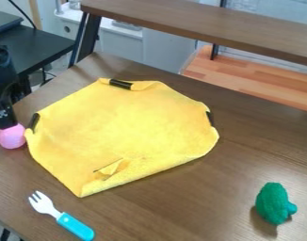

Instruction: Put the pink figure on the bottom right edge of the cloth

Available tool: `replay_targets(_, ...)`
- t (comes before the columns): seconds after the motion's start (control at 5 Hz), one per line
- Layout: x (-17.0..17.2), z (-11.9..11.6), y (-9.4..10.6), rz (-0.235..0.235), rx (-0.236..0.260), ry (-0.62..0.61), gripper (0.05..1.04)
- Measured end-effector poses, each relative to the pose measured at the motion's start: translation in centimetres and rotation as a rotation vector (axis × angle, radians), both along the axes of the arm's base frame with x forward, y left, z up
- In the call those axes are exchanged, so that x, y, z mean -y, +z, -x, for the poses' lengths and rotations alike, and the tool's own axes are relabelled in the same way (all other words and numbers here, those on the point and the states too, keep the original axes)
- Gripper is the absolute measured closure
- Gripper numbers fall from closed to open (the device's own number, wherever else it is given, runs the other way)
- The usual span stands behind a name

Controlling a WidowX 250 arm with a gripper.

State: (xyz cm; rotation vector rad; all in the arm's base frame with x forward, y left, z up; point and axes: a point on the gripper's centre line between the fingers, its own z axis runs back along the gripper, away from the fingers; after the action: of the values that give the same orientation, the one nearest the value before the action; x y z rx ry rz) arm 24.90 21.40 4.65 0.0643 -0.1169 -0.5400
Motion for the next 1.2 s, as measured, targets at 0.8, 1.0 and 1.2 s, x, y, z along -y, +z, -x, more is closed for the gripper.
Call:
replay_targets(0.8,0.0,0.7,-3.7,-0.063,-0.142,0.042,0.371)
replay_targets(1.0,-0.2,0.6,-3.7,-0.067,-0.152,0.049,0.393)
replay_targets(1.2,0.8,1.0,-3.6,-0.01,-0.178,0.05,0.393)
